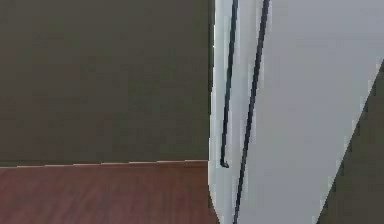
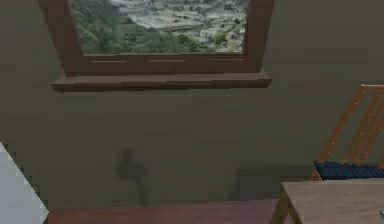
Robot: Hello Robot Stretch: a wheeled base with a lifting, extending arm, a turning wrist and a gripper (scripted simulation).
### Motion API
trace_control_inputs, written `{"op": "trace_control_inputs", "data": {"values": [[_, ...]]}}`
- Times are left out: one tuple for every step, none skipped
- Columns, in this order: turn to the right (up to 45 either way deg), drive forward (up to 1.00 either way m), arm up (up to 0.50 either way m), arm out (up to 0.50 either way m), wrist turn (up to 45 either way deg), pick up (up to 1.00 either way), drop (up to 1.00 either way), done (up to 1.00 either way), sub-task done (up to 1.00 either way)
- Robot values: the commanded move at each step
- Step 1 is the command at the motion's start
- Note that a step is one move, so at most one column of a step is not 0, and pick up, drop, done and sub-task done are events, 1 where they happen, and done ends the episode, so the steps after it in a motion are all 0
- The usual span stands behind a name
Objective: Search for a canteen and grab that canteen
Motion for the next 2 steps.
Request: {"op": "trace_control_inputs", "data": {"values": [[-27.0,0.00,0.00,0.00,0.0,0.00,0.00,0.00,0.00],[-3.0,0.00,0.00,0.00,0.0,0.00,0.00,0.00,0.00]]}}
